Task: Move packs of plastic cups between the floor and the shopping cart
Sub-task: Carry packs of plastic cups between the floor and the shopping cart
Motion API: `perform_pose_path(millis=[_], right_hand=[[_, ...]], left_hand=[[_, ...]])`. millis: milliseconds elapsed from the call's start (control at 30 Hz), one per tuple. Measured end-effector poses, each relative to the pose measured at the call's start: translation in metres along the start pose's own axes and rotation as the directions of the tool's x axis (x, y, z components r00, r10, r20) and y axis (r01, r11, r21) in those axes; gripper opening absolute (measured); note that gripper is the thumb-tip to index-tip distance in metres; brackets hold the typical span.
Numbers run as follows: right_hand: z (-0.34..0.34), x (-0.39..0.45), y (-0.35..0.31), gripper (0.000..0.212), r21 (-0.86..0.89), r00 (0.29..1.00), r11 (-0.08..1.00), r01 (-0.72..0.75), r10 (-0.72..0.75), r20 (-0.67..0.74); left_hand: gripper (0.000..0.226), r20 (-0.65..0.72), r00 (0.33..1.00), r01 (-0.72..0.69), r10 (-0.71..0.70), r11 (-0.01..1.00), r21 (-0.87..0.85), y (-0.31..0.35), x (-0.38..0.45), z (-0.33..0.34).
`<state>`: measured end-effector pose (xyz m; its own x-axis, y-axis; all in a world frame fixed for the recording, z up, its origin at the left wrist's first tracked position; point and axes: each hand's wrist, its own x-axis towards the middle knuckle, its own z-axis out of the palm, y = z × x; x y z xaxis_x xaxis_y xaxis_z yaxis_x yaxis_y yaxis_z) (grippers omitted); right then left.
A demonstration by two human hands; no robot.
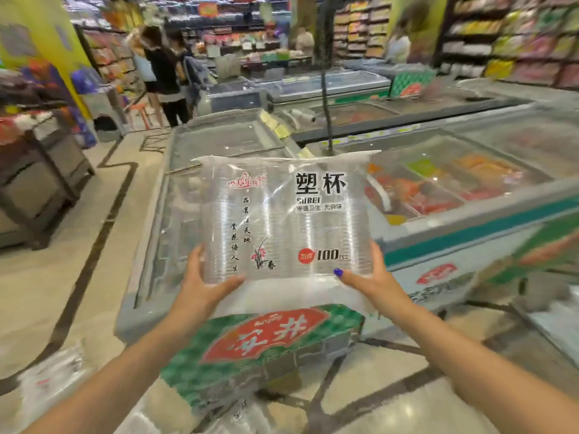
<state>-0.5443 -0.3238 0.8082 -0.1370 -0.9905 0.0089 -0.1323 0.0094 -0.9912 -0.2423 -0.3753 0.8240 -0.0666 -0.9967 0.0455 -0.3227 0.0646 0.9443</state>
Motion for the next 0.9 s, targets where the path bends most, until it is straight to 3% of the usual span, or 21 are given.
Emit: perform_pose_path(millis=[67, 200, 333, 433, 567, 700, 800, 900], right_hand=[[-0.05, -0.009, 0.011, 0.106, 0.004, 0.991, 1.0, -0.011, 0.012, -0.137], [-0.137, -0.039, 0.033, 0.081, 0.092, 0.935, 0.995, -0.028, 0.058, -0.35], [-0.207, -0.066, 0.055, 0.114, 0.094, 0.827, 0.993, -0.07, 0.11, -0.551], [-0.245, -0.077, 0.061, 0.104, 0.116, 0.736, 0.991, -0.066, 0.127, -0.665], [-0.286, -0.081, 0.079, 0.112, 0.111, 0.603, 0.991, -0.075, 0.133, -0.787], [-0.316, -0.077, 0.095, 0.113, 0.142, 0.474, 0.985, -0.094, 0.169, -0.864], [-0.339, -0.082, 0.101, 0.11, 0.161, 0.37, 0.982, -0.093, 0.185, -0.911], [-0.367, -0.092, 0.107, 0.099, 0.182, 0.272, 0.98, -0.077, 0.197, -0.942]], left_hand=[[0.14, 0.108, 0.994, -0.034, 0.032, 0.999, 0.018, 0.016, 0.029, 0.057], [0.133, 0.36, 0.928, -0.106, 0.096, 0.994, 0.008, 0.037, 0.066, 0.168], [0.107, 0.525, 0.834, -0.141, 0.169, 0.986, -0.093, 0.06, 0.081, 0.276], [0.101, 0.648, 0.738, -0.142, 0.185, 0.983, -0.119, 0.073, 0.096, 0.345], [0.138, 0.775, 0.595, -0.177, 0.212, 0.975, -0.131, 0.102, 0.127, 0.425], [0.106, 0.844, 0.447, -0.245, 0.298, 0.948, -0.205, 0.128, 0.149, 0.5], [0.109, 0.892, 0.332, -0.255, 0.306, 0.94, -0.227, 0.139, 0.153, 0.549], [0.119, 0.926, 0.268, -0.282, 0.266, 0.941, -0.189, 0.153, 0.149, 0.596]])
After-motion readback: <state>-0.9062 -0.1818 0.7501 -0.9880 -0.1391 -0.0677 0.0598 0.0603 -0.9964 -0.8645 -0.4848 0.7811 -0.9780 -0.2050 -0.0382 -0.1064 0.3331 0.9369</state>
